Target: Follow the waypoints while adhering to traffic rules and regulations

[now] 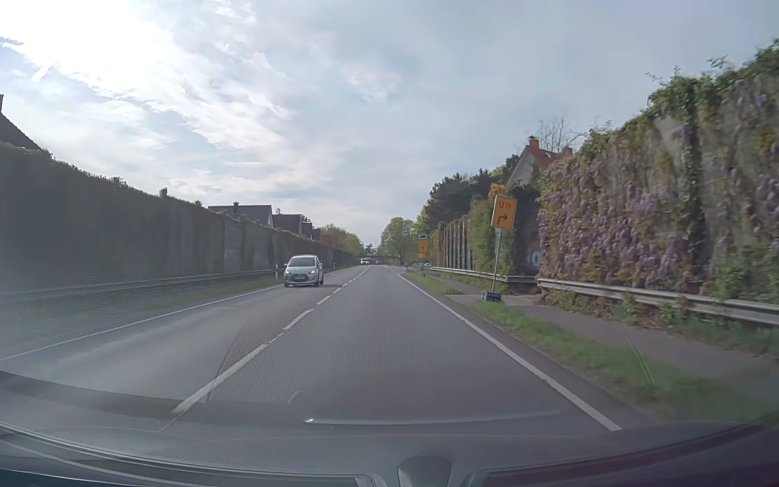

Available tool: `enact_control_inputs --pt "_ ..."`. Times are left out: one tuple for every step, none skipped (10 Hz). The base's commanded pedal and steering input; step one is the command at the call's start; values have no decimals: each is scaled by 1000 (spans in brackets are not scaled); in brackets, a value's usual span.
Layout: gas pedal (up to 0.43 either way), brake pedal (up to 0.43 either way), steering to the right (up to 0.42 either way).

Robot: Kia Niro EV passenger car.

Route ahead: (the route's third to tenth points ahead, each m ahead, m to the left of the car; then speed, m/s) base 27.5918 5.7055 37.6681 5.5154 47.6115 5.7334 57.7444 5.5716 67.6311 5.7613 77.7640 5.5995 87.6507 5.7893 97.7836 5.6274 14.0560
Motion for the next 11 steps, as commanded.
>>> enact_control_inputs --pt "0 0 -8" --pt "0 0 -7" --pt "0 0 -5" --pt "0 0 -5" --pt "0 0 -5" --pt "0 0 -5" --pt "0 0 -5" --pt "0 0 -5" --pt "0 0 -4" --pt "0 0 -4" --pt "0 0 -5"
